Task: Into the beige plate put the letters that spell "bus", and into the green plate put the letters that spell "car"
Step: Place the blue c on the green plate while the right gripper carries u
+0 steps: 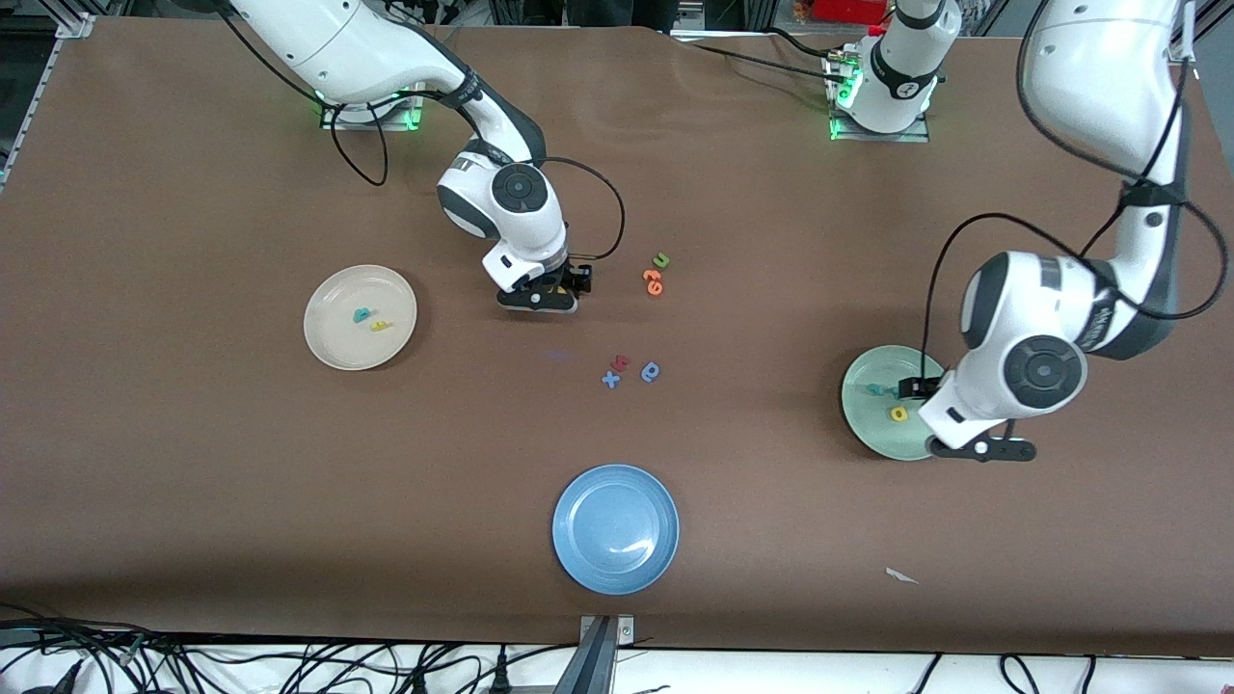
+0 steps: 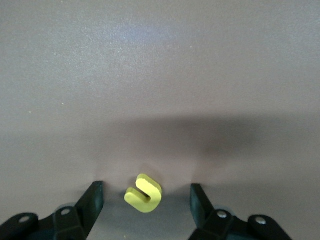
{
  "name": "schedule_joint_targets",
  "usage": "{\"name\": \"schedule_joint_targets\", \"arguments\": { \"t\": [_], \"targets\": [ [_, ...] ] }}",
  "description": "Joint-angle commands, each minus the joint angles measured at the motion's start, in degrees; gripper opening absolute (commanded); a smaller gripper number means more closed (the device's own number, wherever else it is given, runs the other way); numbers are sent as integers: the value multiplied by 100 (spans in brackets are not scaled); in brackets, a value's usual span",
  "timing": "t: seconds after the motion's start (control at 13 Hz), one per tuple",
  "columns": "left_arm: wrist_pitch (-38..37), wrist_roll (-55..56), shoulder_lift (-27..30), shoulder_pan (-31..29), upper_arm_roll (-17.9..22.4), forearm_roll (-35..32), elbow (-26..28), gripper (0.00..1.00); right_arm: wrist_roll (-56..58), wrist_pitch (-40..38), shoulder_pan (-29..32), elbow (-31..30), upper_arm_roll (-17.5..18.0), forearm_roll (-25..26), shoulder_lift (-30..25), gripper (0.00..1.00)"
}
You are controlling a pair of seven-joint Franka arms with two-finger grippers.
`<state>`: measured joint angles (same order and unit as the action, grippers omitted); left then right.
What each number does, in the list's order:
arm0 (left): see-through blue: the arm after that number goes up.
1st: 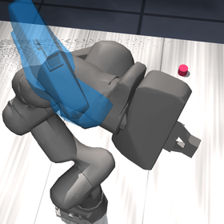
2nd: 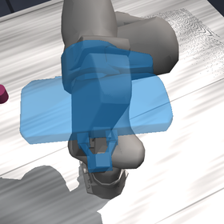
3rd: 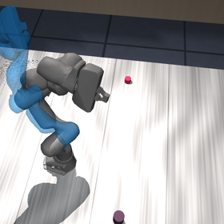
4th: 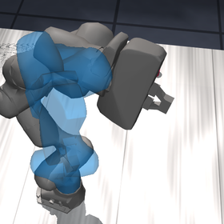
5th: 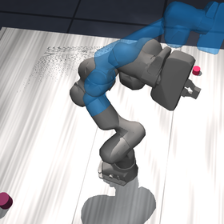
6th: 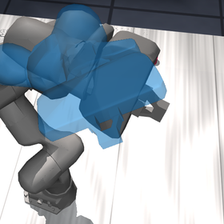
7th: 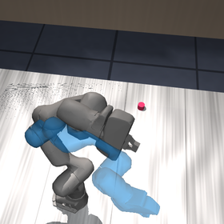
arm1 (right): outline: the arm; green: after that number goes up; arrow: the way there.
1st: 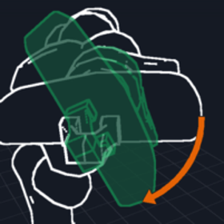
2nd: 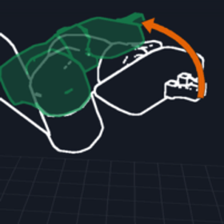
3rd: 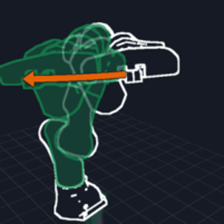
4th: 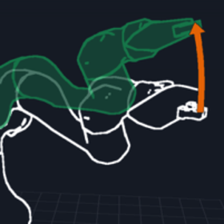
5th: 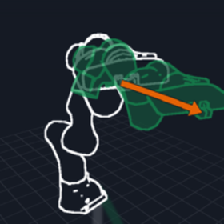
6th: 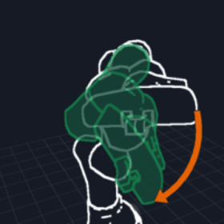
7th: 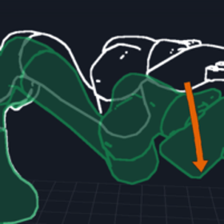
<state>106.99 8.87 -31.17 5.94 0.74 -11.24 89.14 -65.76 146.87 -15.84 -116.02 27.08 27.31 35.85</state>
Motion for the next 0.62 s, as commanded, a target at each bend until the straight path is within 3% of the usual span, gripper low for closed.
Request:
{"name": "schedule_joint_targets", "arguments": {
  "t": [0.0, 0.23, 0.39, 0.54],
  "targets": [
    [-729, 123, 138, -172, -65, -159, -466, 100, -174, 96, -33, -193, -36, 187, -96, 50],
    [-1013, 71, 417, -556, -118, -63, -706, 100, -147, 79, -33, -193, -45, 214, -105, 16],
    [-996, 141, 1240, -331, -109, 43, -409, 100, -51, 26, -25, -236, -53, 214, -209, 11],
    [-829, 124, 1665, -391, -92, 323, -275, 100, 430, -359, 80, -307, -106, 196, -595, 10]
  ]
}}
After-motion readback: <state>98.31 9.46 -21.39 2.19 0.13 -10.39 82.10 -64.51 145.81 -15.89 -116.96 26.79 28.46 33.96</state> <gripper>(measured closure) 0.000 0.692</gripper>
